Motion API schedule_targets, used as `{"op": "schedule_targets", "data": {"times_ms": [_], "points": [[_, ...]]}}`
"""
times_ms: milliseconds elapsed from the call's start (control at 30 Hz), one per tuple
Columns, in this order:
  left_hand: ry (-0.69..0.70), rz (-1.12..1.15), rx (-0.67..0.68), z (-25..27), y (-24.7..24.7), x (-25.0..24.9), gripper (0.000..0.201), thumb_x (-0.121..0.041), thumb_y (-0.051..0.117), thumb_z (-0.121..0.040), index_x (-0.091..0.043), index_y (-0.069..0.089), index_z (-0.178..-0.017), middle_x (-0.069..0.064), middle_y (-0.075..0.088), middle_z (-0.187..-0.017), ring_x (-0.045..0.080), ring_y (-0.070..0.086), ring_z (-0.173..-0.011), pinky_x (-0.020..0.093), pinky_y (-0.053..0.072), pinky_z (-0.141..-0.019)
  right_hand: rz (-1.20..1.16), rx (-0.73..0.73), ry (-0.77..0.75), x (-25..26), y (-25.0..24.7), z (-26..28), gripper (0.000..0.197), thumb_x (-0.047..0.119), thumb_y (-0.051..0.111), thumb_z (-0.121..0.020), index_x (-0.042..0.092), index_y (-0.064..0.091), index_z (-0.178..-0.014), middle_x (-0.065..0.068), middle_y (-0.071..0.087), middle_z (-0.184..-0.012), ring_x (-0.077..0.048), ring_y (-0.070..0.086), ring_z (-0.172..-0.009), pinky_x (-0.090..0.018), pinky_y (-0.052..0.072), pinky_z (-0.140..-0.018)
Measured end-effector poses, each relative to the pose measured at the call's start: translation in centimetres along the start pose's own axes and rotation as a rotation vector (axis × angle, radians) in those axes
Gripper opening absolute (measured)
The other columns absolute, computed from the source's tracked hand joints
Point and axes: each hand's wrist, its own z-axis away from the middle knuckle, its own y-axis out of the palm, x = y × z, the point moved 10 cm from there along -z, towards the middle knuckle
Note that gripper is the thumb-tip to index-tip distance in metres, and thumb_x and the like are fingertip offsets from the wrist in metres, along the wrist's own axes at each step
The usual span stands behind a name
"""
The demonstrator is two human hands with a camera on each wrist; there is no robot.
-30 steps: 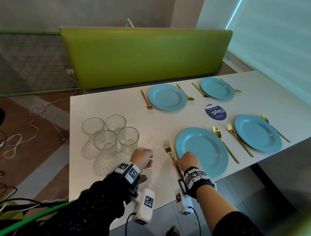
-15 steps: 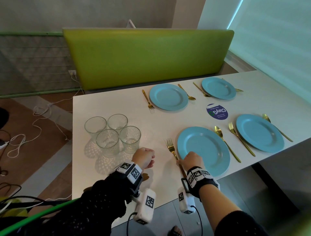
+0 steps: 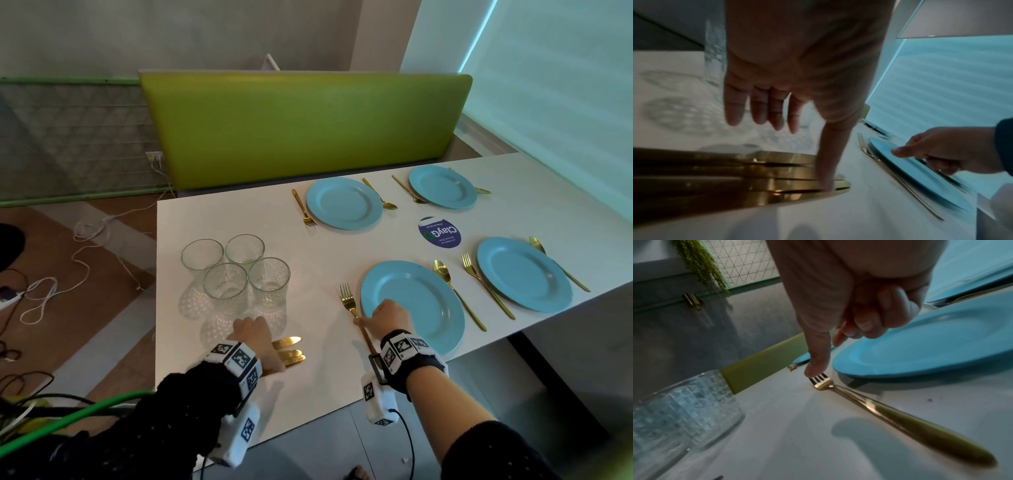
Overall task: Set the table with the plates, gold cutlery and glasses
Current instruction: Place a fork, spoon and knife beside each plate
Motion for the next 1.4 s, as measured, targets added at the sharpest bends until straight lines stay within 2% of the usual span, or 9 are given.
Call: {"op": "schedule_targets", "data": {"times_ms": [167, 333, 433, 667, 800, 933, 1067, 1267, 1400], "points": [[-0.023, -0.256, 0.007, 0.6, 0.3, 3.2, 0.079, -0.031, 0.078, -0.072, -0.006, 0.036, -0.133, 0.010, 0.042, -0.136, 0.026, 0.040, -0.130, 0.033, 0.040, -0.102, -0.004, 0.019, -0.049, 1.8, -0.6, 1.3, 0.048, 0.042, 0.079, -0.070, 0.015, 0.040, -0.067, 0.001, 0.042, -0.063, -0.015, 0.043, -0.059, -0.024, 0.035, -0.051], [0.082, -0.242, -0.027, 1.0, 0.3, 3.4, 0.054, -0.012, 0.060, -0.087, -0.005, 0.036, -0.136, 0.014, 0.041, -0.140, 0.030, 0.041, -0.131, 0.035, 0.037, -0.104, 0.002, 0.029, -0.098, 2.9, -0.9, 3.3, 0.047, 0.039, 0.076, -0.074, 0.018, 0.036, -0.061, -0.001, 0.049, -0.073, -0.017, 0.048, -0.071, -0.029, 0.041, -0.063], [0.153, -0.278, 0.005, 0.9, 0.3, 3.0, 0.050, -0.009, 0.063, -0.085, -0.002, 0.045, -0.131, 0.015, 0.049, -0.135, 0.030, 0.050, -0.125, 0.032, 0.043, -0.098, -0.035, 0.037, -0.130, 3.3, -0.9, 4.5, 0.043, 0.035, 0.076, -0.075, 0.015, 0.039, -0.063, -0.005, 0.054, -0.081, -0.020, 0.051, -0.079, -0.034, 0.047, -0.075], [0.208, -0.376, 0.098, 0.5, 1.3, 2.6, 0.033, -0.008, 0.055, -0.091, 0.003, 0.057, -0.122, 0.017, 0.059, -0.126, 0.029, 0.059, -0.115, 0.028, 0.047, -0.092, -0.063, 0.066, -0.141, 3.2, 0.3, 5.3, 0.036, 0.036, 0.077, -0.074, 0.021, 0.045, -0.066, -0.001, 0.058, -0.087, -0.016, 0.054, -0.084, -0.031, 0.049, -0.079], [0.217, -0.354, 0.062, 0.3, 1.3, 2.4, 0.033, -0.007, 0.048, -0.092, 0.001, 0.054, -0.124, 0.016, 0.058, -0.126, 0.029, 0.059, -0.114, 0.028, 0.047, -0.090, -0.046, 0.077, -0.158, 3.4, 0.6, 5.6, 0.030, 0.035, 0.074, -0.078, 0.014, 0.052, -0.079, -0.001, 0.058, -0.086, -0.016, 0.054, -0.084, -0.031, 0.049, -0.082], [0.225, -0.311, -0.012, -0.1, 1.4, 1.7, 0.036, -0.002, 0.040, -0.094, 0.000, 0.046, -0.130, 0.016, 0.050, -0.134, 0.029, 0.051, -0.124, 0.031, 0.041, -0.100, -0.043, 0.084, -0.159, 3.7, 0.9, 5.5, 0.029, 0.034, 0.070, -0.081, 0.021, 0.047, -0.069, 0.000, 0.058, -0.088, -0.016, 0.054, -0.084, -0.028, 0.048, -0.079], [0.263, -0.222, -0.092, -0.3, 1.5, 0.5, 0.039, 0.002, 0.030, -0.095, -0.004, 0.043, -0.132, 0.016, 0.048, -0.133, 0.029, 0.048, -0.124, 0.034, 0.039, -0.101, -0.030, 0.072, -0.157, 3.8, 1.2, 5.4, 0.021, 0.032, 0.067, -0.084, 0.015, 0.055, -0.078, 0.000, 0.059, -0.086, -0.015, 0.054, -0.082, -0.027, 0.048, -0.076], [0.302, 0.033, -0.062, 0.1, 1.0, -2.4, 0.031, -0.005, 0.038, -0.096, -0.003, 0.047, -0.126, 0.016, 0.056, -0.127, 0.029, 0.055, -0.117, 0.029, 0.043, -0.094, 0.039, 0.121, -0.217, 4.5, 1.9, 5.7, 0.021, 0.033, 0.063, -0.087, 0.018, 0.055, -0.074, 0.000, 0.061, -0.086, -0.012, 0.053, -0.080, -0.025, 0.046, -0.076], [0.316, 0.489, -0.067, 0.5, -1.3, -5.0, 0.030, -0.015, 0.051, -0.092, -0.007, 0.056, -0.121, 0.011, 0.062, -0.118, 0.025, 0.059, -0.109, 0.030, 0.045, -0.089, -0.115, 0.244, -0.225, 5.4, 2.2, 6.7, 0.028, 0.040, 0.056, -0.090, 0.014, 0.065, -0.087, 0.001, 0.067, -0.084, -0.012, 0.059, -0.060, -0.019, 0.049, -0.055]]}}
